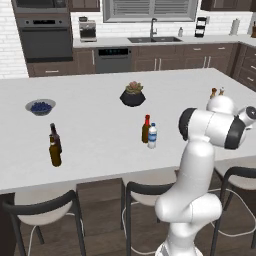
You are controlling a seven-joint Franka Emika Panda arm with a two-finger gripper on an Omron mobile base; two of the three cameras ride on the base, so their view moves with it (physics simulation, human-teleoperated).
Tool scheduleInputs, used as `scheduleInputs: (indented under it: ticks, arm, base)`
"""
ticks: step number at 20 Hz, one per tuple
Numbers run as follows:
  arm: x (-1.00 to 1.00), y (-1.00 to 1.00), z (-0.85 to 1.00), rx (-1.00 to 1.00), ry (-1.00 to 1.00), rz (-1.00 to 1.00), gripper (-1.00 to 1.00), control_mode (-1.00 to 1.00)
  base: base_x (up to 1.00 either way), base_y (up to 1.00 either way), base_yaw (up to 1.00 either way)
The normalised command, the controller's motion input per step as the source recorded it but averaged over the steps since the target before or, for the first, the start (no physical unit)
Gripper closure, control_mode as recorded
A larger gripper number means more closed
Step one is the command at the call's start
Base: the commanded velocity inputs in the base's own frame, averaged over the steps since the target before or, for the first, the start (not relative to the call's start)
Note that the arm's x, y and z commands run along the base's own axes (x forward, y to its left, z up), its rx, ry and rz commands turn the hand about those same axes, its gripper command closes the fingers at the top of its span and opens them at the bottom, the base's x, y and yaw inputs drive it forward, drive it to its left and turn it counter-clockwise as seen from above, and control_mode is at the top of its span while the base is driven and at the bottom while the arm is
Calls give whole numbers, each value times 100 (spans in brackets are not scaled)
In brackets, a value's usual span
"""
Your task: Move the plastic bottles in the middle to the plastics group, and the glass bottles in the middle to the glass group.
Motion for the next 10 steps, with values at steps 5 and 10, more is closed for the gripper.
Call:
scheduleInputs:
  ticks: [5, 10]
  arm:
    - [30, -17, 0, 0, 0, 0, 100, -100]
    - [8, -30, 0, 0, 0, 0, 100, -100]
  base:
    - [0, 0, 0]
    - [0, 0, 0]
